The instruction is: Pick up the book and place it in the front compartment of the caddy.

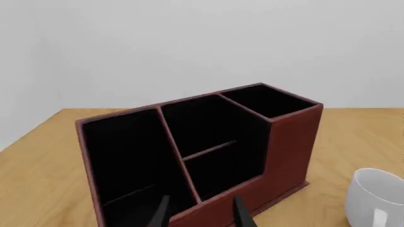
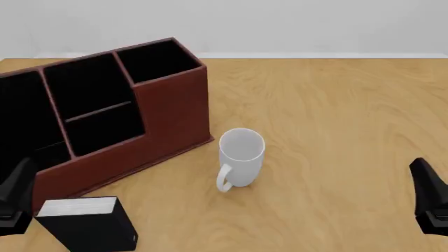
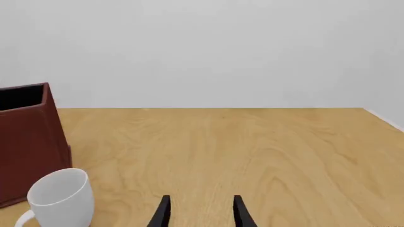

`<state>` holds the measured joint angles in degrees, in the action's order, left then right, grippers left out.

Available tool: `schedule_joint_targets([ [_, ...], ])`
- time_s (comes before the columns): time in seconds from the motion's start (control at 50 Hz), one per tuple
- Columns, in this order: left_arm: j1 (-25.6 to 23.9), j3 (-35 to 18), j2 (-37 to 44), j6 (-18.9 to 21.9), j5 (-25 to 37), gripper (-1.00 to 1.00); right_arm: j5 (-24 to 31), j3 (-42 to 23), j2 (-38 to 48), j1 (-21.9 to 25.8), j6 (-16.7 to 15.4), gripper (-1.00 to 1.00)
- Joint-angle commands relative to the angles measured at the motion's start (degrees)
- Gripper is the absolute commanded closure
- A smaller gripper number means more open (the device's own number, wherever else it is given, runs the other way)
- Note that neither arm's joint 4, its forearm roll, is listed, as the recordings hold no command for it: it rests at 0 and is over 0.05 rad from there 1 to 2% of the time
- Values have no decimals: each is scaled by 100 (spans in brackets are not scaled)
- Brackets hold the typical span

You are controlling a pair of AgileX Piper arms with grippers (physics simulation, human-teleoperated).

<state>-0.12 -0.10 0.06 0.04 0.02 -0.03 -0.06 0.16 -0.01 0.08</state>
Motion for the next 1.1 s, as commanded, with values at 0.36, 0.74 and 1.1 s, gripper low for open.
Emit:
schedule_joint_targets([
  [0.36, -1187, -1000, 428, 115, 576, -100, -69, -9, 96, -1, 22, -100],
  [0.74, -2876, -2739, 1100, 997, 2113, -100, -21, -26, 66, 1, 25, -100],
  [1.1, -3928, -3726, 2161, 1311, 2821, -100, -77, -14, 111, 2, 26, -100],
])
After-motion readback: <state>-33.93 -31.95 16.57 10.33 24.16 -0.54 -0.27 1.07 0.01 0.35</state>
